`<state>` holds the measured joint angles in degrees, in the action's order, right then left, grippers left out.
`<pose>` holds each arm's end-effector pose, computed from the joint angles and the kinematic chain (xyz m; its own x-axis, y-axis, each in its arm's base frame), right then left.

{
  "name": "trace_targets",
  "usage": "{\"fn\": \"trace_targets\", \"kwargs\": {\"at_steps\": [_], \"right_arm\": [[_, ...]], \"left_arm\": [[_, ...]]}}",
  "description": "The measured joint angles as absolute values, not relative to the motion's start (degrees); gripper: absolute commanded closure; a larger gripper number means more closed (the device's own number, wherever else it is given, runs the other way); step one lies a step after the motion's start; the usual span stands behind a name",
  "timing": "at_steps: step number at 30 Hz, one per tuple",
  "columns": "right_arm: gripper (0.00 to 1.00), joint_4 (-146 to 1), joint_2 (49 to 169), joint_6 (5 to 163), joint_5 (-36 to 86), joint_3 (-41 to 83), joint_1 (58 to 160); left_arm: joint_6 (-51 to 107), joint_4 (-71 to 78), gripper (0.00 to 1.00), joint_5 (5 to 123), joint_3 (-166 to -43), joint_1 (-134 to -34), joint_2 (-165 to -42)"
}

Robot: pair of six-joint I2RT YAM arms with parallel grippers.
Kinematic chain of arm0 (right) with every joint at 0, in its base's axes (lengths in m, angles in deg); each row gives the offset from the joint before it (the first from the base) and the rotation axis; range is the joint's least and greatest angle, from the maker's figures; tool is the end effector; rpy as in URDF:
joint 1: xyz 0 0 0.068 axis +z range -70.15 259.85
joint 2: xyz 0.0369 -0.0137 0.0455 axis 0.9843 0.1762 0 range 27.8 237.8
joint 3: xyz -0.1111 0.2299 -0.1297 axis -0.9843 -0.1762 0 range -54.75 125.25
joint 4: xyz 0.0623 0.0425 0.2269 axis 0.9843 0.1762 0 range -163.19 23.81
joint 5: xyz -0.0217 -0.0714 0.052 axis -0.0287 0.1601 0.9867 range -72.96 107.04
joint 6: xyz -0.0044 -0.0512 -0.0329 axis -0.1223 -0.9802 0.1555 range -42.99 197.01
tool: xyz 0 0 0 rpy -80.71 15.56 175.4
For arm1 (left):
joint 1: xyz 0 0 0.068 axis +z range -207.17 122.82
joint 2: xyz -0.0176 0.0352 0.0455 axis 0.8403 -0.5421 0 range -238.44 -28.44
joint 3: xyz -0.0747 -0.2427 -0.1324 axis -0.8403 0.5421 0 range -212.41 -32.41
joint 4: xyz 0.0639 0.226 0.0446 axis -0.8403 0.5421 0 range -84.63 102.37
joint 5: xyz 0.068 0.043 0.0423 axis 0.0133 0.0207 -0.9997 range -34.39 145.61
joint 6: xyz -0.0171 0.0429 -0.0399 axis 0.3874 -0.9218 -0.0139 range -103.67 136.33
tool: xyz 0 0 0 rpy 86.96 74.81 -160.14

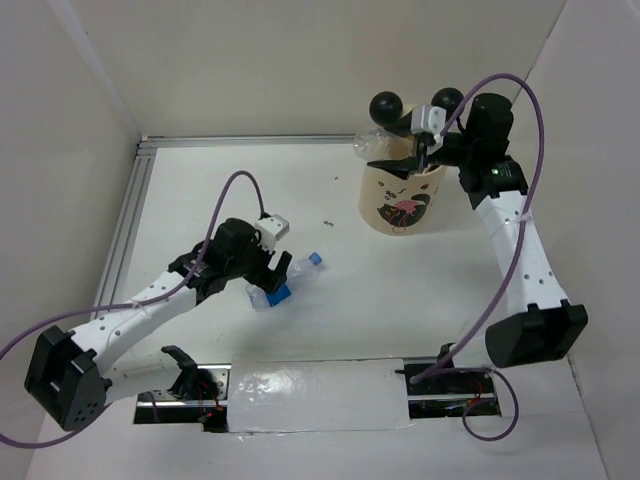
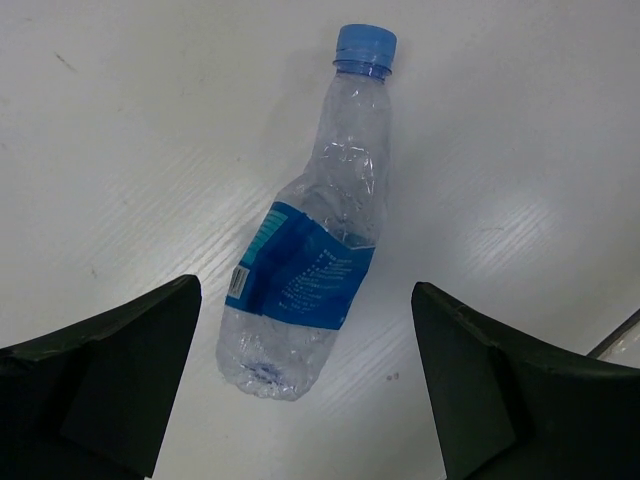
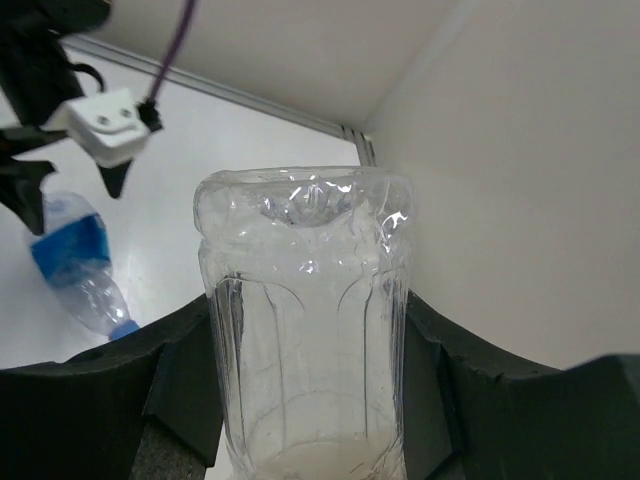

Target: Put the plastic bottles in the bin

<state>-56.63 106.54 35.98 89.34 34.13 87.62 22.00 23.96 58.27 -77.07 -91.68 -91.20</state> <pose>0.2517 0.0781 0.4743 0.5592 -0.1252 -0.8195 -0.8113 0.1209 -0.5720 0.1779 -0.1248 0.2776 -0.5488 0.2576 -0.7953 0.5450 0.8316 -0.1067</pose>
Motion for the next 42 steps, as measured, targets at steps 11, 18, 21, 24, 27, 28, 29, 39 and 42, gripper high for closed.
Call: {"fn": "trace_targets", "kwargs": {"at_steps": [11,18,21,24,27,28,29,39,42], "right_arm": [[0.23,-56.98,120.99,25.68,93.97,38.61,78.09],[0.0,-43.65,127.09,11.45,99.26,45.46,74.7],[0.0,-38.45,127.04,8.72,100.07,47.73,73.17],[0.0,-35.1,125.64,7.46,100.48,48.58,71.88],[0.0,-32.98,121.86,6.65,100.59,46.5,70.72],[0.0,-33.38,119.96,6.71,100.75,44.87,70.2],[0.0,-32.94,117.64,6.84,100.83,42.5,69.81],[0.0,-29.42,107.83,6.84,101.77,32.12,68.32],[0.0,-28.98,107.35,6.86,101.77,30.68,68.32]], "left_arm": [[16.41,20.27,0.01,59.97,-76.22,-91.48,-101.59],[16.12,19.61,0.11,59.93,-75.15,-91.48,-102.92],[15.73,19.09,0.2,59.97,-75.15,-91.46,-105.37],[14.99,18.85,0.18,60.02,-75.21,-91.72,-108.01],[14.66,18.67,0.12,60.19,-76.06,-92.68,-109.76],[14.22,18.72,0.07,60.41,-76.9,-93.03,-110.53],[13.55,18.74,0.03,60.67,-78.43,-93.32,-111.81],[11.93,16.44,0.11,64.69,-88.3,-94.1,-126.02],[11.93,16.42,0.41,66.01,-88.85,-94.17,-126.98]]}}
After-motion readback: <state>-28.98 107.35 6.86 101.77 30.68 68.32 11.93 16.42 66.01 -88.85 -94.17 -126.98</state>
